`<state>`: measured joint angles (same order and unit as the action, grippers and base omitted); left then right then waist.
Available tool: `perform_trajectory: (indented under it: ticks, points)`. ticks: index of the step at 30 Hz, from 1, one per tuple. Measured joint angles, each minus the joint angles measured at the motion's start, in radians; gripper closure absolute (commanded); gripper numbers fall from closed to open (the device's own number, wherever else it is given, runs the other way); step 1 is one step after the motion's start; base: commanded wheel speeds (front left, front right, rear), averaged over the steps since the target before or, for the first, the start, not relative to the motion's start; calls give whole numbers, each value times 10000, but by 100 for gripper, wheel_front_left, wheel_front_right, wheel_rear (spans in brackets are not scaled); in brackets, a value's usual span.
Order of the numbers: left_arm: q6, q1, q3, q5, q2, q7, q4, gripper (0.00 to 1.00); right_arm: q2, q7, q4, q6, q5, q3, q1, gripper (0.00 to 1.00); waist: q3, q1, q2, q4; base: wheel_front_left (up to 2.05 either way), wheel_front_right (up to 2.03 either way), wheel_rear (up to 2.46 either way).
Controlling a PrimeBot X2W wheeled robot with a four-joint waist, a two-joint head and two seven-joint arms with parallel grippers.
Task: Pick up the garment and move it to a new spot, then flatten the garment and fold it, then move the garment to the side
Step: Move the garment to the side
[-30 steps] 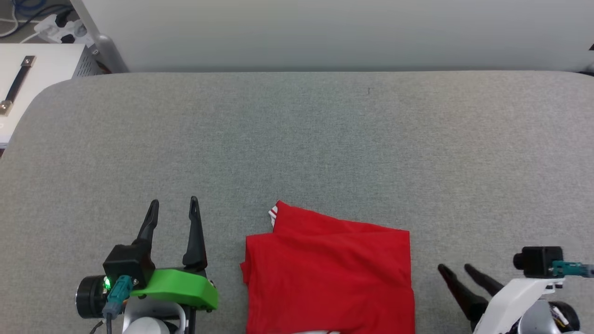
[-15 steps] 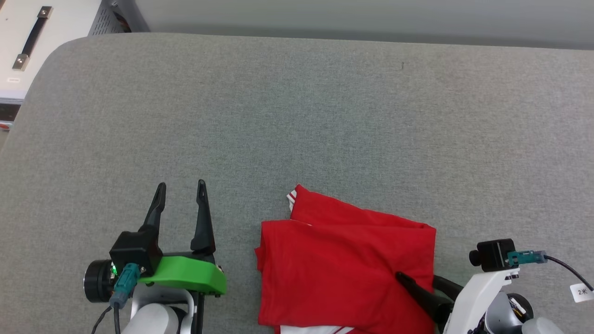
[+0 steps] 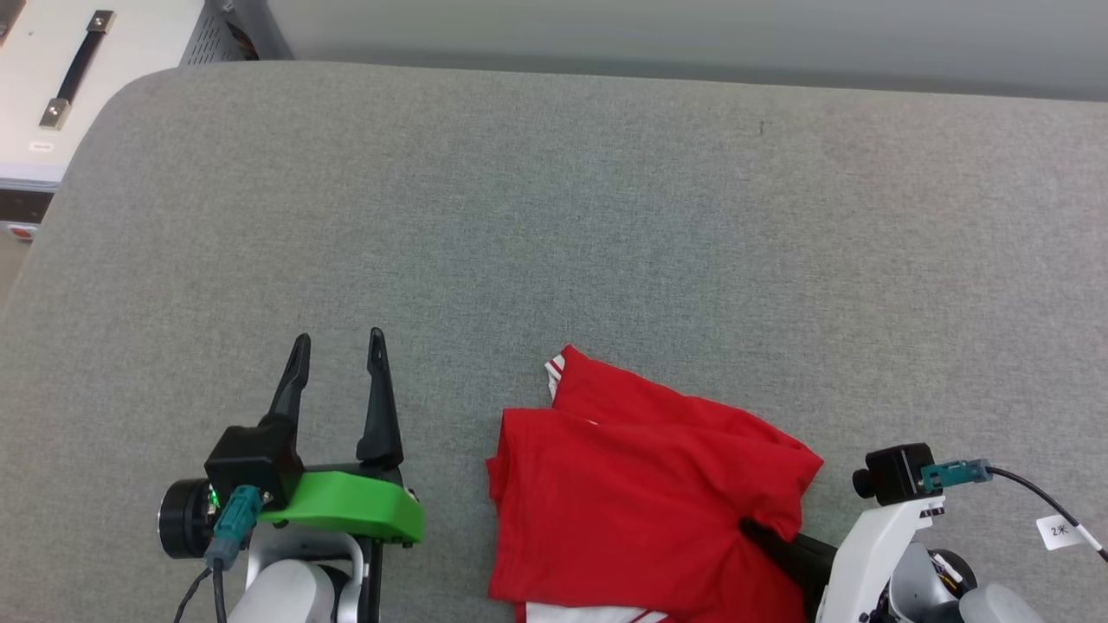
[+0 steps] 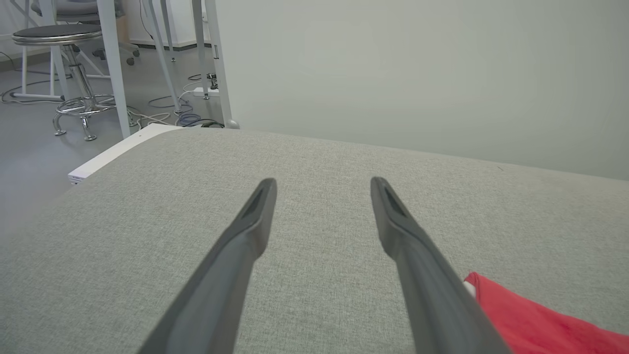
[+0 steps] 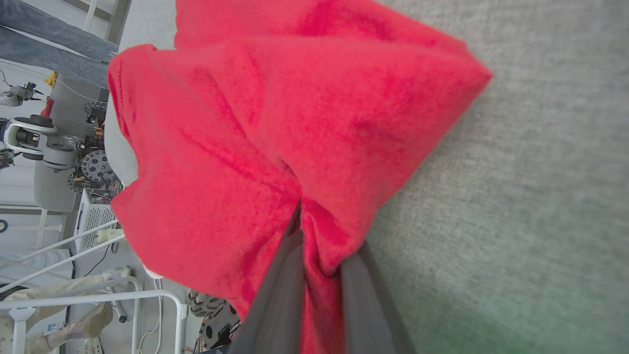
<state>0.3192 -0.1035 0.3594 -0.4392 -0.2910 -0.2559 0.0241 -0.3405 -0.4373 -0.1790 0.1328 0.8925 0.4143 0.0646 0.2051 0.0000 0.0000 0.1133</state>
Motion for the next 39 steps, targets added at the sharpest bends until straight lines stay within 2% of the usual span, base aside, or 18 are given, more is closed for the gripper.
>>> perform_trajectory:
  ticks: [8,15,25,29,36,39]
  points:
    - [-29,218,-153,8,-6,0,-96,0,-73,63,-79,0,-221,25,37,100,-475,0,0,-126,0,0,0]
    - [-19,440,-159,10,-65,2,176,0,-499,-82,-81,0,-746,-173,245,100,-754,0,0,-710,0,0,0]
    - [4,364,-17,245,-238,117,671,0,-1701,-702,-153,-4,-1243,-307,1705,100,-618,0,0,-2377,0,0,0]
    - [-12,41,130,387,-276,261,884,0,-1996,-732,-330,-4,-1300,-198,2370,100,-449,0,0,-3094,0,0,0]
    - [-50,-693,368,832,-522,815,1469,0,-2495,-412,-1120,-4,-1335,-73,3815,100,153,0,0,-4179,0,0,0]
    - [-79,-1177,516,1126,-706,1202,1845,0,-2805,-111,-1835,-4,-1350,-111,4849,100,741,0,1,-4540,0,0,0]
